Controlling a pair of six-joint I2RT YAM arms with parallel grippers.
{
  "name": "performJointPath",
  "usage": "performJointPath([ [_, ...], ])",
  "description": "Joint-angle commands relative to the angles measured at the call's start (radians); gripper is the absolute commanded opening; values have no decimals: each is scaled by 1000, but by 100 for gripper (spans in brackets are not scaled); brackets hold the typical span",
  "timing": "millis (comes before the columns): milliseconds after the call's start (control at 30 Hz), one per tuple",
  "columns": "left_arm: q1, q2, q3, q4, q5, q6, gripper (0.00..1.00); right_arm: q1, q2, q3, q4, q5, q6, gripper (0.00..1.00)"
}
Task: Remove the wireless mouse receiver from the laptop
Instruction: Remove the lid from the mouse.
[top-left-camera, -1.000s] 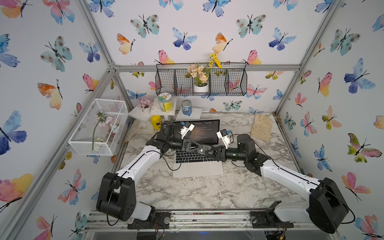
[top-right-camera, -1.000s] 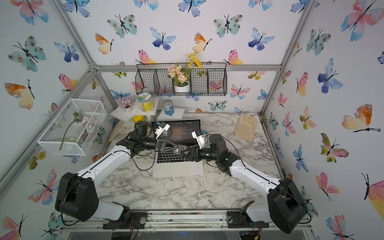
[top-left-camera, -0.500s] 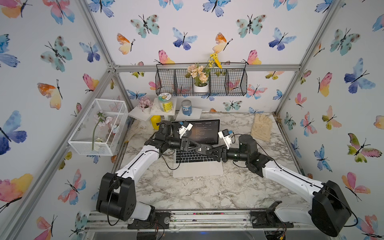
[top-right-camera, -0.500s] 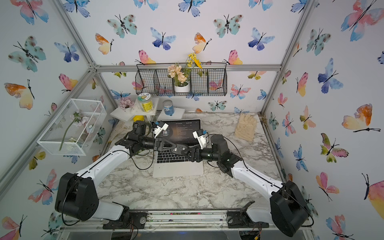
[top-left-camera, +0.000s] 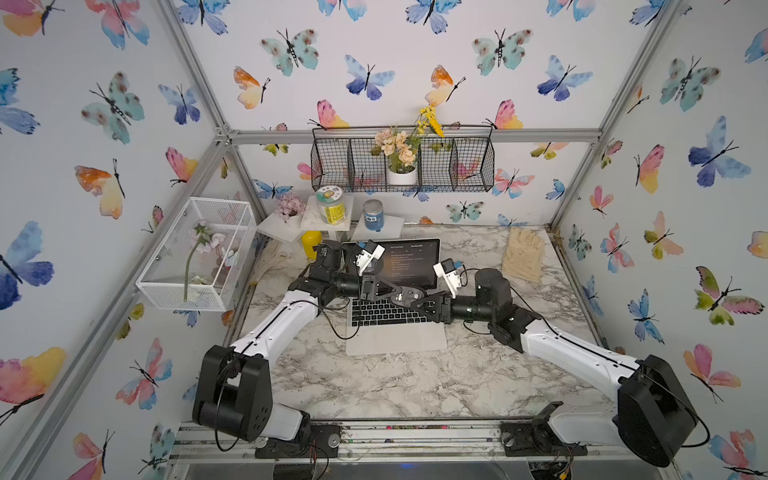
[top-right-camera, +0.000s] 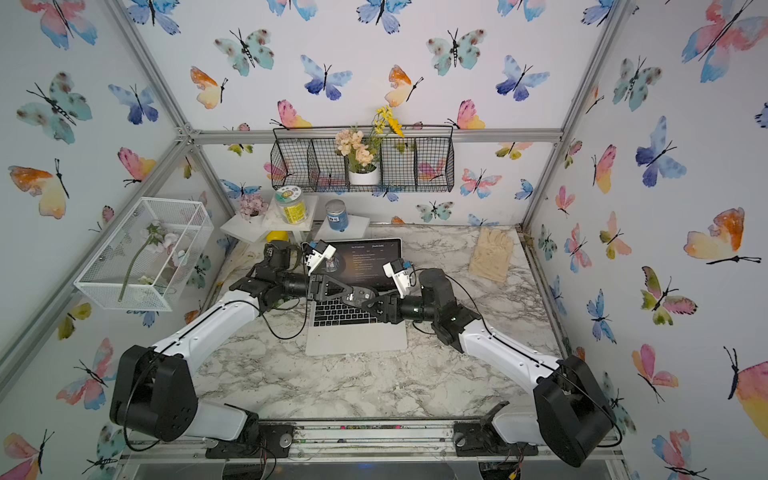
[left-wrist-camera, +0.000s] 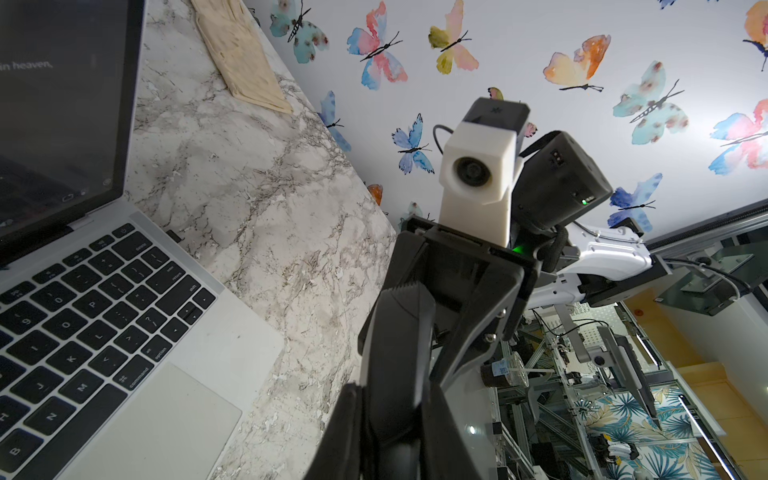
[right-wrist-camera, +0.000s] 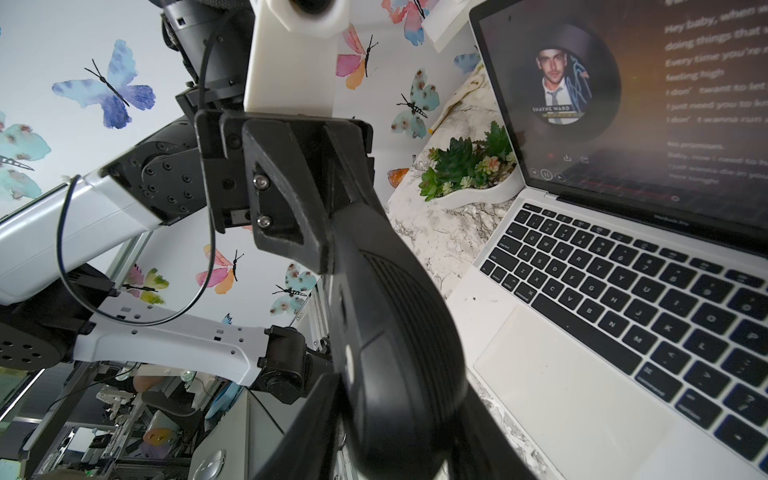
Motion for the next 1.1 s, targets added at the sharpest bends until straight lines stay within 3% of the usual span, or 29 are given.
performJointPath([
  [0, 4, -3, 18, -35, 50, 7, 0, -2, -24, -10, -47, 33, -51, 40],
  [467, 9, -7, 18, -62, 59, 35, 0, -3, -69, -28, -78, 69, -82, 43],
  [667, 10, -14, 12, -57, 72, 33, 0, -4, -90, -50, -84, 83, -83, 54],
  [900, 9, -14, 3, -15, 91, -4, 0, -5, -83, -37, -85, 84, -88, 53],
  [1067, -2, -11, -12, 13, 79, -24, 0, -5, -36, -15, -17, 11, -41, 74],
])
